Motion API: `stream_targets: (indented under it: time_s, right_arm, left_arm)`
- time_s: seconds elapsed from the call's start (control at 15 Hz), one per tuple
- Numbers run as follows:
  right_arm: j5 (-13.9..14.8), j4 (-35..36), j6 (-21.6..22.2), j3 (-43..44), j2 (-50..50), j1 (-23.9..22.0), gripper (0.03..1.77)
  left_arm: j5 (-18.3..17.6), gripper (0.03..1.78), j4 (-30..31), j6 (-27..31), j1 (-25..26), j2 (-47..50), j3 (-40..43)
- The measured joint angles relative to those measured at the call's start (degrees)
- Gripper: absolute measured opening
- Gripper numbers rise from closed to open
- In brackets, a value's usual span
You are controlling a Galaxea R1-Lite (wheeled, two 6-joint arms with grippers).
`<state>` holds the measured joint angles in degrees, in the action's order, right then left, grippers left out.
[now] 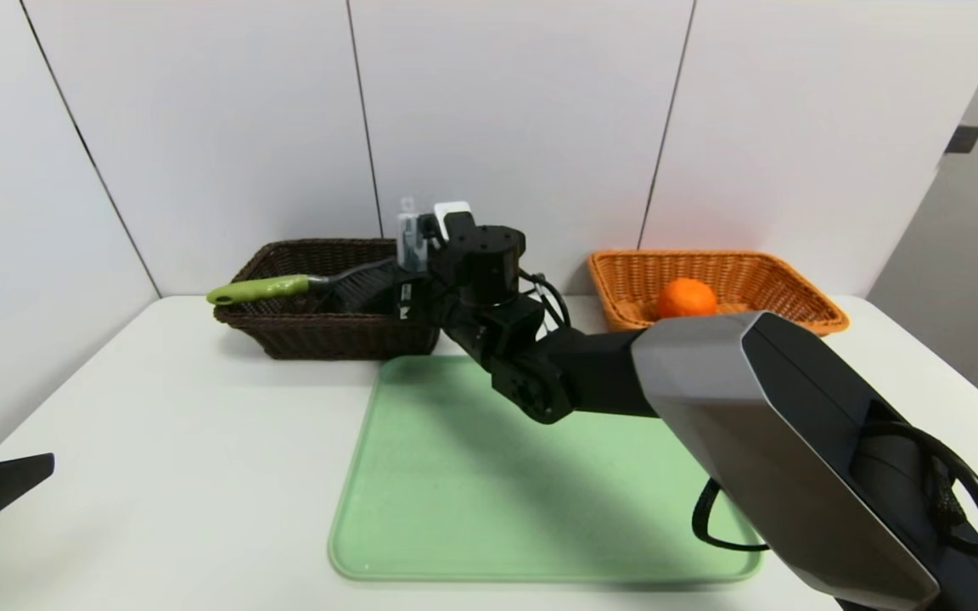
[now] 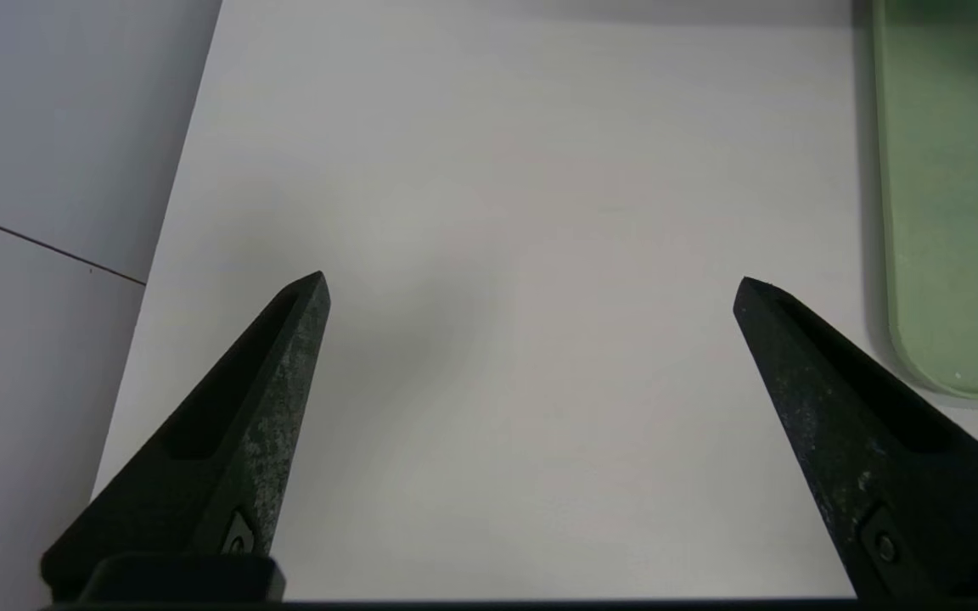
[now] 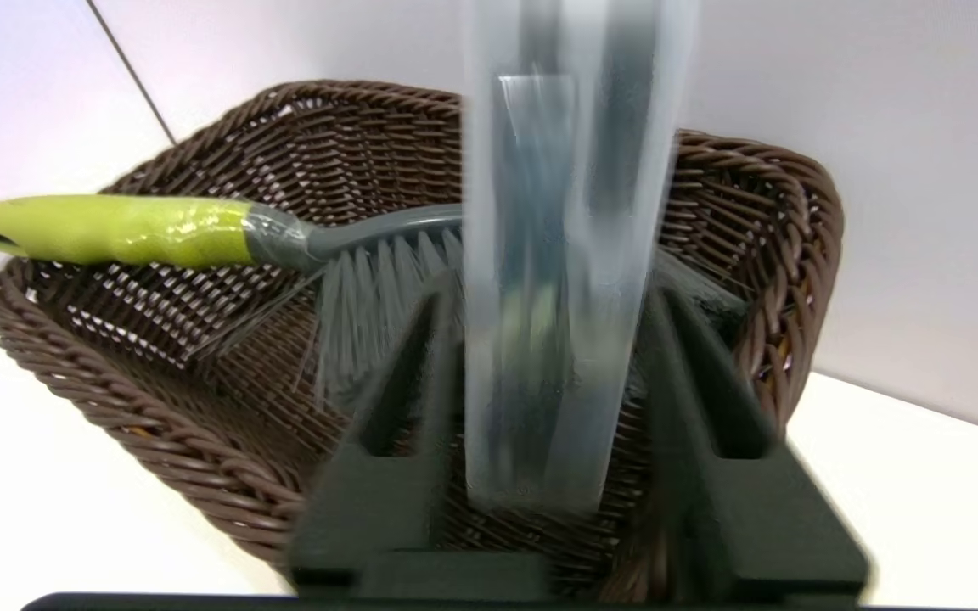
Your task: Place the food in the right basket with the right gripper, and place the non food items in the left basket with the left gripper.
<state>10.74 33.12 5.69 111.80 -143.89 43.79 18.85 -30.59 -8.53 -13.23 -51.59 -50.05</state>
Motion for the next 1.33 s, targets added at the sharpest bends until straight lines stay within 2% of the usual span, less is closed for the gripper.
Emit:
stream_targets:
  time_s: [0.33, 0.53, 0.67, 0.8, 1.0, 1.13, 1.33]
  right_arm:
    - [0.30, 0.39, -0.62, 0.00, -0.13, 0.00, 1.21]
    - [0.74, -0.68, -0.68, 0.00, 2.05, -0.05, 1.37]
    - [0.74, -4.60, -0.82, 0.00, 6.78, -0.10, 1.44]
    - [0.28, -12.98, -1.54, 0.09, 13.74, 0.00, 1.50]
    - [-1.01, -29.22, -3.33, 0.29, 24.98, -0.60, 1.57]
    - [-2.76, -42.57, -4.13, 0.30, 31.98, -2.63, 1.60]
    - [-4.00, -64.82, -4.57, 0.07, 39.34, -8.20, 1.64]
  left_arm:
    - [0.11, 1.69, 0.11, 0.05, 0.02, -0.17, -0.05]
    - [0.26, 1.69, 0.46, 0.07, 0.00, -0.66, -1.24]
    - [0.28, 1.69, 0.93, 0.94, 0.00, -1.74, -4.49]
    - [0.09, 1.69, 1.05, 1.97, 0.04, -3.45, -8.40]
    - [-0.20, 1.69, 0.93, 2.26, -0.09, -6.12, -13.67]
    - [-0.30, 1.69, 0.77, 4.10, -0.49, -7.06, -15.21]
    - [-0.41, 1.69, 0.41, 5.23, -1.38, -6.95, -15.24]
